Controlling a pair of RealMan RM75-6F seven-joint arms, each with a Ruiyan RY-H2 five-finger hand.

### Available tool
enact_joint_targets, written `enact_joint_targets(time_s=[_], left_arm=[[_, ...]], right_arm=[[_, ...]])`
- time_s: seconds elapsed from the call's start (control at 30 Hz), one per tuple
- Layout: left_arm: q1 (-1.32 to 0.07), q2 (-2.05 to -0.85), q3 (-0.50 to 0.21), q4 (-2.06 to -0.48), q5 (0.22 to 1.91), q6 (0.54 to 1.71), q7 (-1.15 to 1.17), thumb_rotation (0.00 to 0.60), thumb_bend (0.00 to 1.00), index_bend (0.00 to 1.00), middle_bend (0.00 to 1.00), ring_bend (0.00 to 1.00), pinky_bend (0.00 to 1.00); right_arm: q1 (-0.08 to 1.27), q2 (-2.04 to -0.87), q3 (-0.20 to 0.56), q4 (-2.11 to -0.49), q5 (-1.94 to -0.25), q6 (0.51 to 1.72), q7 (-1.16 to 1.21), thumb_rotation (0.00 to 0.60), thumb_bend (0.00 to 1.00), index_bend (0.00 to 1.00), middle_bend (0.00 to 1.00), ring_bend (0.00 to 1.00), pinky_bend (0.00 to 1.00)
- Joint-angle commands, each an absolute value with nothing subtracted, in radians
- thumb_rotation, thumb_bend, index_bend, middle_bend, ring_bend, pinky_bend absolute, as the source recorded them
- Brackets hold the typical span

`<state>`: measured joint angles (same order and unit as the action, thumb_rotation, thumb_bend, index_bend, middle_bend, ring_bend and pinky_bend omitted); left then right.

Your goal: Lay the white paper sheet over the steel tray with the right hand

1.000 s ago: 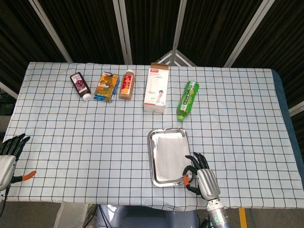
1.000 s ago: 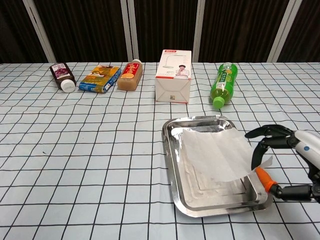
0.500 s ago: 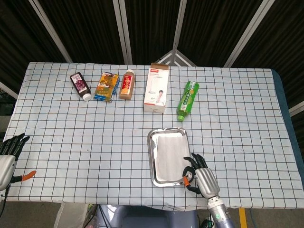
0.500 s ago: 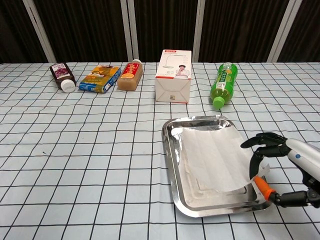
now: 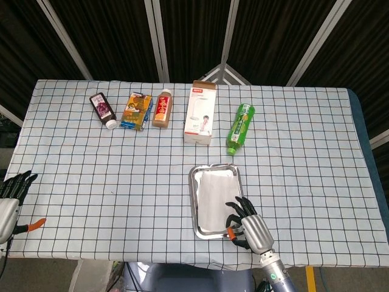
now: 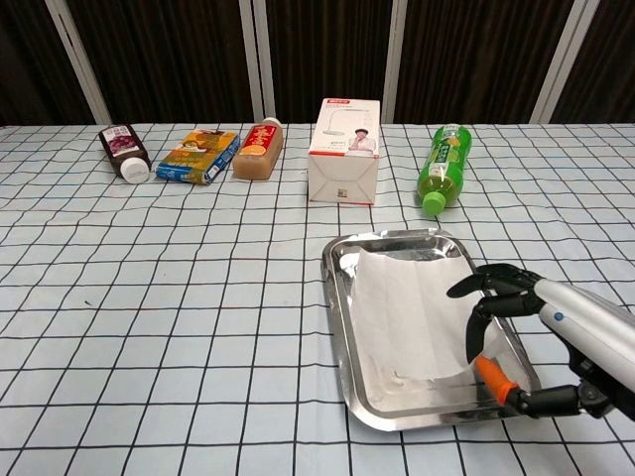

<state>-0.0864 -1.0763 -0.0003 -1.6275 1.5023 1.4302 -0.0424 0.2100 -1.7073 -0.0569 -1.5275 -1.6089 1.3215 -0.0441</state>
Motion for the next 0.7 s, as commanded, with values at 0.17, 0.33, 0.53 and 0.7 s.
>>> enact_joint_targets(time_s=[0.17, 0.33, 0.53, 0.7], left_arm=[[-0.085, -1.075, -0.001, -1.627, 1.501, 1.432, -0.047, 0.6, 0.0, 0.0, 0.0, 0.0, 0.0], [-0.087, -1.076, -0.001, -1.626, 1.501, 1.429, -0.046, 0.6, 0.0, 0.0, 0.0, 0.0, 0.0], [-0.085, -1.076, -0.001, -1.628, 1.501, 1.433, -0.044, 0.6, 0.0, 0.0, 0.0, 0.0, 0.0], [-0.086, -1.077, -0.001, -1.627, 1.501, 1.43, -0.042, 0.6, 0.0, 0.0, 0.0, 0.0, 0.0]], right_arm=[[0.229, -1.706, -0.054, -1.506, -1.608, 1.29, -0.05, 0.6, 0.57, 0.69, 0.22, 0.06, 0.0], [0.232, -1.695, -0.068, -1.504, -1.617, 1.283, -0.046, 0.6, 0.57, 0.69, 0.22, 0.06, 0.0], [0.234, -1.689, -0.056, -1.492, -1.596, 1.277, -0.045, 0.6, 0.57, 0.69, 0.22, 0.06, 0.0], [0.234, -1.685, -0.046, -1.493, -1.578, 1.272, -0.05, 0.6, 0.57, 0.69, 0.22, 0.06, 0.0]])
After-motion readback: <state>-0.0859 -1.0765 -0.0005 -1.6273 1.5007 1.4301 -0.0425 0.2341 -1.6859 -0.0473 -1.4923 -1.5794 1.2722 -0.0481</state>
